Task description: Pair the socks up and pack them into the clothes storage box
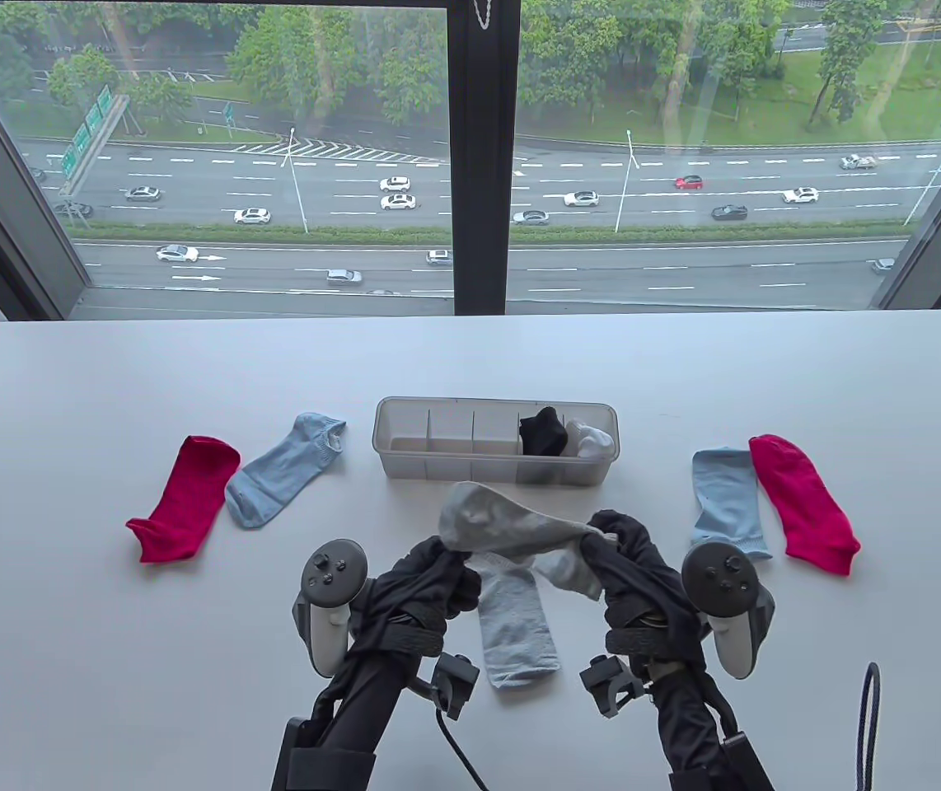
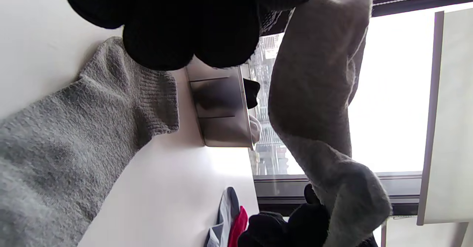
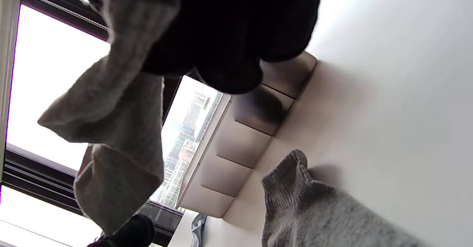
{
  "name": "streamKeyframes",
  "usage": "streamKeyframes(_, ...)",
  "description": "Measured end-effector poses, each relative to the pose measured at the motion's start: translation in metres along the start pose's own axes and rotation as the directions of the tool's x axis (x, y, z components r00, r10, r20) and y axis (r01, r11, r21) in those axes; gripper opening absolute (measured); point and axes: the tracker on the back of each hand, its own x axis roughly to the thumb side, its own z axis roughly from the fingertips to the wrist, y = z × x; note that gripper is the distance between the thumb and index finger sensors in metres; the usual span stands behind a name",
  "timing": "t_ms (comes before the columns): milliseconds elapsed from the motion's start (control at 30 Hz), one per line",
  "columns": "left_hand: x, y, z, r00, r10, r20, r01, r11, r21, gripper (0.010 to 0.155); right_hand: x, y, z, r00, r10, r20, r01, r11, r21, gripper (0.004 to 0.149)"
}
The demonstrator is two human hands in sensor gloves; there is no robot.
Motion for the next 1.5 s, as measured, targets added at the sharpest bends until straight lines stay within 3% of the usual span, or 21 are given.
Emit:
streamKeyframes(67,0.006,-0.003,0.002,0.992,-0.101,0.080,0.101,0.995,0.005,0.064,-0.004,-0.008,0.001,1.000,0.010,-0.007,-0.010,0.998,-0.059,0.047)
streamKeyframes(133,0.016,-0.016,0.002,0.958,-0.164,0.236,0.195,0.974,-0.115,0.072,-0.006,-0.009,0.001,0.999,-0.015,-0.032,0.013,0.998,-0.061,0.045)
streamKeyframes(167,0.024,-0.028,0.004,0.925,-0.205,0.320,0.282,0.934,-0.218,0.073,-0.006,-0.006,0.000,0.998,-0.045,-0.042,0.043,0.998,-0.035,0.044)
streamKeyframes(200,0.028,-0.037,0.007,0.898,-0.265,0.350,0.362,0.899,-0.247,0.076,-0.005,-0.003,0.001,0.997,-0.063,-0.047,0.063,0.998,-0.009,0.044)
streamKeyframes(300,0.043,-0.064,0.014,0.794,-0.421,0.438,0.544,0.814,-0.205,0.080,0.006,0.013,0.002,0.995,-0.090,-0.041,0.095,0.988,0.121,0.043)
streamKeyframes(367,0.051,-0.068,0.016,0.774,-0.437,0.458,0.540,0.833,-0.118,0.072,0.012,0.023,0.004,0.995,-0.093,-0.044,0.100,0.977,0.190,0.043)
streamKeyframes(433,0.053,-0.064,0.019,0.780,-0.412,0.471,0.494,0.867,-0.060,0.053,0.017,0.029,0.006,0.995,-0.082,-0.063,0.094,0.971,0.219,0.044)
streamKeyframes(500,0.053,-0.055,0.018,0.820,-0.360,0.445,0.418,0.907,-0.036,0.044,0.018,0.030,0.004,0.998,-0.041,-0.041,0.049,0.973,0.226,0.048)
streamKeyframes(600,0.049,-0.040,0.014,0.881,-0.283,0.379,0.314,0.949,-0.022,0.041,0.019,0.028,0.004,0.992,0.032,0.123,-0.064,0.964,0.259,0.061)
streamKeyframes(633,0.048,-0.036,0.013,0.894,-0.264,0.362,0.291,0.956,-0.020,0.041,0.020,0.029,0.003,0.980,0.010,0.197,-0.079,0.934,0.348,0.069)
streamKeyframes(667,0.047,-0.033,0.012,0.906,-0.246,0.344,0.268,0.963,-0.016,0.041,0.025,0.031,0.003,0.965,-0.042,0.259,-0.094,0.866,0.491,0.080)
streamKeyframes(767,0.047,-0.030,0.010,0.920,-0.232,0.318,0.245,0.970,-0.002,0.042,0.040,0.042,0.010,0.953,-0.024,0.303,-0.169,0.786,0.595,0.100)
streamKeyframes(833,0.047,-0.032,0.010,0.915,-0.240,0.324,0.260,0.965,-0.020,0.040,0.047,0.049,0.013,0.930,0.109,0.350,-0.296,0.787,0.542,0.103)
streamKeyframes(867,0.048,-0.034,0.010,0.906,-0.241,0.346,0.275,0.960,-0.051,0.039,0.048,0.050,0.013,0.906,0.214,0.366,-0.368,0.826,0.426,0.100)
streamKeyframes(900,0.049,-0.038,0.009,0.893,-0.237,0.383,0.297,0.949,-0.107,0.039,0.046,0.049,0.012,0.889,0.275,0.367,-0.397,0.862,0.316,0.091)
streamKeyframes(967,0.048,-0.040,0.011,0.907,-0.243,0.344,0.309,0.939,-0.151,0.039,0.042,0.041,0.011,0.915,0.222,0.337,-0.323,0.903,0.284,0.051)
streamKeyframes(1000,0.047,-0.040,0.010,0.906,-0.247,0.343,0.307,0.942,-0.134,0.041,0.040,0.036,0.010,0.934,0.171,0.314,-0.264,0.922,0.282,0.040)
streamKeyframes(1067,0.048,-0.042,0.010,0.901,-0.298,0.314,0.354,0.925,-0.139,0.042,0.032,0.027,0.008,0.957,0.105,0.270,-0.172,0.957,0.235,0.040)
streamKeyframes(1200,0.049,-0.043,0.010,0.893,-0.321,0.316,0.376,0.918,-0.128,0.043,0.034,0.028,0.008,0.937,0.183,0.298,-0.254,0.942,0.221,0.041)
streamKeyframes(1333,0.042,-0.034,0.005,0.938,-0.220,0.269,0.272,0.947,-0.170,0.041,0.036,0.026,0.004,0.954,0.156,0.257,-0.238,0.914,0.328,0.046)
streamKeyframes(1500,0.024,-0.040,0.000,0.920,-0.378,0.105,0.392,0.884,-0.254,0.040,0.028,0.041,-0.008,0.939,0.328,0.100,-0.343,0.896,0.281,0.045)
